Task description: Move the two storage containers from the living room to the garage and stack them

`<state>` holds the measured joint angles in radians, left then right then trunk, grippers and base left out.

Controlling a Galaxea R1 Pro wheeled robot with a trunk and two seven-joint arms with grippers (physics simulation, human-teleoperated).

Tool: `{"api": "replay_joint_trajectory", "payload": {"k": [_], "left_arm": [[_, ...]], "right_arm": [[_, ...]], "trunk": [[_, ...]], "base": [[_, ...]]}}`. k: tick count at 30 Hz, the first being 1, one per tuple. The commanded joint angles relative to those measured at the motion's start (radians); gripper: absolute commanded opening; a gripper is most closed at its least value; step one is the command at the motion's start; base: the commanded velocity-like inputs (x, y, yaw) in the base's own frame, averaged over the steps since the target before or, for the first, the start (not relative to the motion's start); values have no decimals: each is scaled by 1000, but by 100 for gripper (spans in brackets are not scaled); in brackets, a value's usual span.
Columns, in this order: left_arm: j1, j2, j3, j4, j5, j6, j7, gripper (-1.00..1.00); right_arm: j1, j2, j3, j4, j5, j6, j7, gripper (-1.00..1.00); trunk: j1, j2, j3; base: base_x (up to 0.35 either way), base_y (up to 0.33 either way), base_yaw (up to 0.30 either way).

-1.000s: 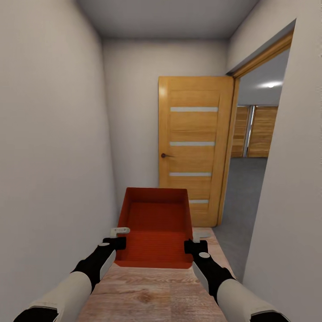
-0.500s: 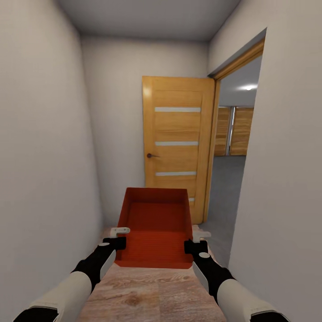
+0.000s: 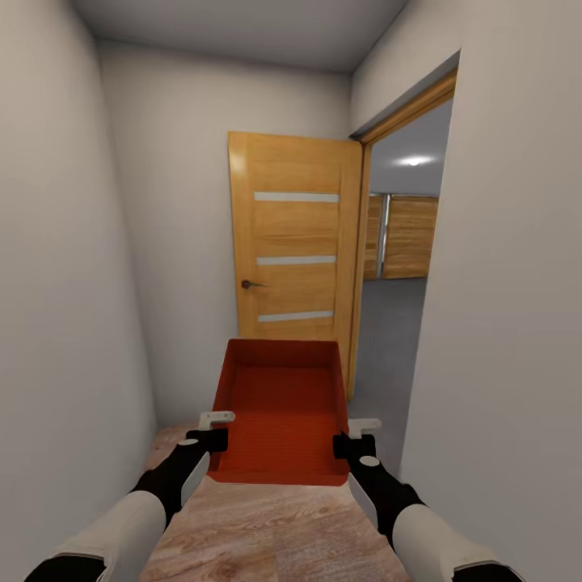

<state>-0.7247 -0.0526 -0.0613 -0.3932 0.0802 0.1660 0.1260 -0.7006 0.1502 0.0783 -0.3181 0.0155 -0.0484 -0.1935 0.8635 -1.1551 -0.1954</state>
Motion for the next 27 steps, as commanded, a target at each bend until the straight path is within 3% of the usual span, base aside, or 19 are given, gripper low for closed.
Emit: {"api": "replay_joint_trajectory", "payload": {"k": [1,27], "left_arm": [[-1,8,20,-7,1,4,11,-100],[-1,9,20,-9,1,3,11,-100]], "right_arm": [[-1,-21,-11,4,-8,-1,-9,-100],[-1,-21,-11,3,-8,-2,-9,-100]], "trunk": [[1,-1,-1],[1,-1,-1]], "base": [[228,239,-247],[238,238,-247]]}}
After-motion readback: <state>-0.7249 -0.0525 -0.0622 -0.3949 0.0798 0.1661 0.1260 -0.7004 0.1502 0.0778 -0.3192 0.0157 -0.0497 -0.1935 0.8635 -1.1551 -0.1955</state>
